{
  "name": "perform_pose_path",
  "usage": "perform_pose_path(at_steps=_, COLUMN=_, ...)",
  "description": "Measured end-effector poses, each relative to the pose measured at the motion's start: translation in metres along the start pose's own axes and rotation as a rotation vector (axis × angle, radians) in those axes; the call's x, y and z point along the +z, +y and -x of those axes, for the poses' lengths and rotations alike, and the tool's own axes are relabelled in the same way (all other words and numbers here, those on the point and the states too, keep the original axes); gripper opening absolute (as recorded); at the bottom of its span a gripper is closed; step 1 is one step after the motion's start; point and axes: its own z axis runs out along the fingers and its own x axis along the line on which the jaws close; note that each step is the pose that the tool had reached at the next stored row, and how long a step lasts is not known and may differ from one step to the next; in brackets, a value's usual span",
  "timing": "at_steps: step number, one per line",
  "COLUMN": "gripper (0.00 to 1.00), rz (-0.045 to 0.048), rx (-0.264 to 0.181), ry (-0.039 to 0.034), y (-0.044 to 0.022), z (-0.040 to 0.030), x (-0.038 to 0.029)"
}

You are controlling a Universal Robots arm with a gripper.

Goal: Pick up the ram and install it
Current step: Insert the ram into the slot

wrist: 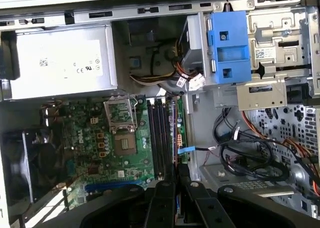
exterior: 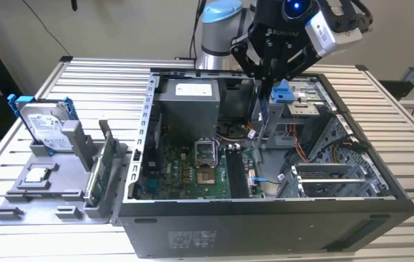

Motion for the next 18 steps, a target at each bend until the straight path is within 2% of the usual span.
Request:
perform_pose_path(at_steps=6, gripper=0.14, rz=0.0003, rx=-0.011, ry=0.0011, y=0.0, z=0.0021, x=0.0071)
perform_pose_path(at_steps=14, gripper=0.14, rz=-0.0021, rx=-0.024, ry=0.0245, y=0.0006, z=0.009, x=0.0158)
perform_pose_path(at_steps=18, gripper=0.14, rz=-0.0024, rx=-0.025, ry=0.0266, y=0.0006, z=0.0093, x=0.0191)
